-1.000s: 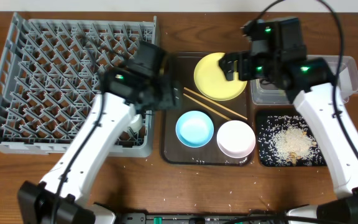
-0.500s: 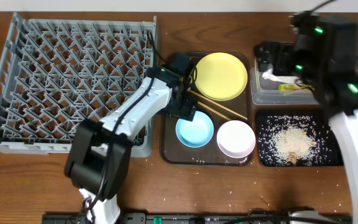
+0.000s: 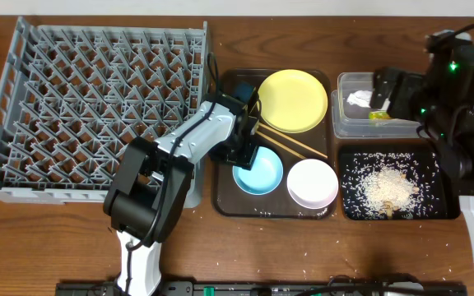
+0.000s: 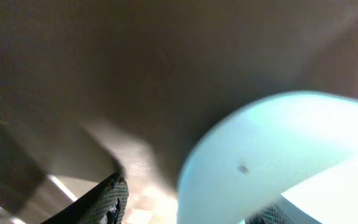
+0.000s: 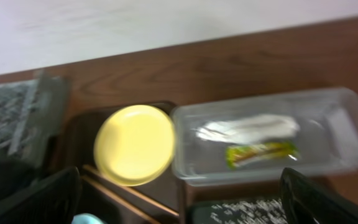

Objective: Sort waste into correct bins and load items into the dishwasher
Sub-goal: 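Reach the left gripper to the light-blue bowl and grasp it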

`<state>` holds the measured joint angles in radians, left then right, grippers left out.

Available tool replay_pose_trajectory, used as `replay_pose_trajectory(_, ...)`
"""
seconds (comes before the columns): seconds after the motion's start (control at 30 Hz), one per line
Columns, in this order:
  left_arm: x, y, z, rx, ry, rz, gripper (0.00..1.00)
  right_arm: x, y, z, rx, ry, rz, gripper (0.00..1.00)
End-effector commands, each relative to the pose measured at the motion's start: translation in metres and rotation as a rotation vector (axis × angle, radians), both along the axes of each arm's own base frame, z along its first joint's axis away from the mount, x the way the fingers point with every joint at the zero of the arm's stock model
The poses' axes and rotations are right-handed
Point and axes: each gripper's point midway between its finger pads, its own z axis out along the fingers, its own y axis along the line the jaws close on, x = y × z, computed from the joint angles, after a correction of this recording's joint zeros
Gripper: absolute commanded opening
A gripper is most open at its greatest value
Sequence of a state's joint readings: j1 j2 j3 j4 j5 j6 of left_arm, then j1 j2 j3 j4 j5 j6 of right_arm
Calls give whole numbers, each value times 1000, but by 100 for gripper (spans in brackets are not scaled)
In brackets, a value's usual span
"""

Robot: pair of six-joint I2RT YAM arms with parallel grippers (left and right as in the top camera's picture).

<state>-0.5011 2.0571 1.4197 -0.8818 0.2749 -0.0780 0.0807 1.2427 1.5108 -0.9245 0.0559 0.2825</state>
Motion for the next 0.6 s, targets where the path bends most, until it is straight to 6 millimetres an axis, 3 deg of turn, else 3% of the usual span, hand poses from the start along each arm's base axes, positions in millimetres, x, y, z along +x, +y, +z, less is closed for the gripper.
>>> replay_pose_trajectory(0.0, -14, -13, 7, -102, 56, -75, 58, -6, -50, 1, -14, -3, -298, 99)
replay_pose_trajectory(0.13, -17, -16, 8, -119, 68, -72, 42, -16, -81, -1, -24, -1, -470, 99)
replay_pose_trajectory(0.17, -17, -16, 8, -119, 68, -72, 36, -18, -86, -1, -25, -3, -497, 99)
replay_pose_trajectory(0.23, -16, -16, 8, -120, 65, -73, 12, -19, -91, -3, -22, 0, -514, 99)
replay_pose_trajectory(0.27, -15, -17, 8, -121, 61, -73, 8, -19, -92, -4, -17, 0, -521, 99)
replay_pose_trajectory(0.57, -10, -19, 11, -131, 45, -50, 7, -11, -78, -16, 33, 40, -462, 99)
